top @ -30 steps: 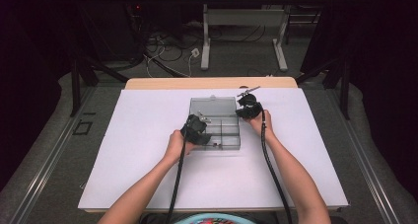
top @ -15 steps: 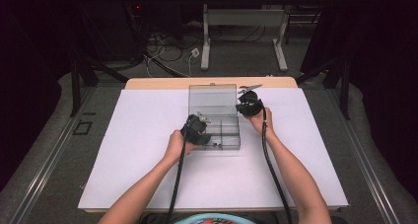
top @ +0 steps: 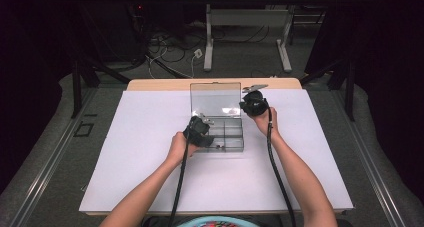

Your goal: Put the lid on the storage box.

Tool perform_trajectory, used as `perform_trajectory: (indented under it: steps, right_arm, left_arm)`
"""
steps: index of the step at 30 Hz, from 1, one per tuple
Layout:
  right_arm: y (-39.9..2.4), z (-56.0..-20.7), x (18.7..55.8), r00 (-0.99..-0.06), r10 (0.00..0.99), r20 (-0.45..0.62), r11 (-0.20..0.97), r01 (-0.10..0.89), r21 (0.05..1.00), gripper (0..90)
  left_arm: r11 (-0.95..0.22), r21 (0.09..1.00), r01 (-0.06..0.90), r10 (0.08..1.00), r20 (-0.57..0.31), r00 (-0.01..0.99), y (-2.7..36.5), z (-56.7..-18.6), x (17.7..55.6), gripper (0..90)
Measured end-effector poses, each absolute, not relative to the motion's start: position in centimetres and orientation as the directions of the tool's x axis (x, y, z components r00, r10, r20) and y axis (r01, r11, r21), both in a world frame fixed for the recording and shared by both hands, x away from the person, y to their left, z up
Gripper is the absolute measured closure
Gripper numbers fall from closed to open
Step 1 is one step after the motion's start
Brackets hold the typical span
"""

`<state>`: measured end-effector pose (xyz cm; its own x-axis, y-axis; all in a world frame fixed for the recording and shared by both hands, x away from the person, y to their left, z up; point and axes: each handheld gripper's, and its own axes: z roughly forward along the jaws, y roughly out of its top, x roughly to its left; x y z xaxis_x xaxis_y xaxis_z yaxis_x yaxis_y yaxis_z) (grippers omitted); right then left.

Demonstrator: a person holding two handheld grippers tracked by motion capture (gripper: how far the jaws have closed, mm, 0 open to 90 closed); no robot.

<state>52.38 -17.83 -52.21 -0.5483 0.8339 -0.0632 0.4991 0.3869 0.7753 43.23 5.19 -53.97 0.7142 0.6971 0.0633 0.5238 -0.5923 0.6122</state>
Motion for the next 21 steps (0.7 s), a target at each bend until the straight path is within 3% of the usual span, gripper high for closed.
perform_trajectory:
  steps: [18,21]
  right_arm:
    - [-18.2,-50.6,51.5,-0.581,0.81,-0.081,0.392,0.434,0.811,90.0]
    - [-18.2,-50.5,51.4,-0.58,0.81,-0.081,0.39,0.432,0.813,90.0]
  left_arm:
    - [-0.582,0.619,0.527,0.698,0.047,0.715,5.3,-54.0,43.3,58.3]
    - [-0.574,0.63,0.523,0.702,0.05,0.711,5.2,-54.0,43.3,55.0]
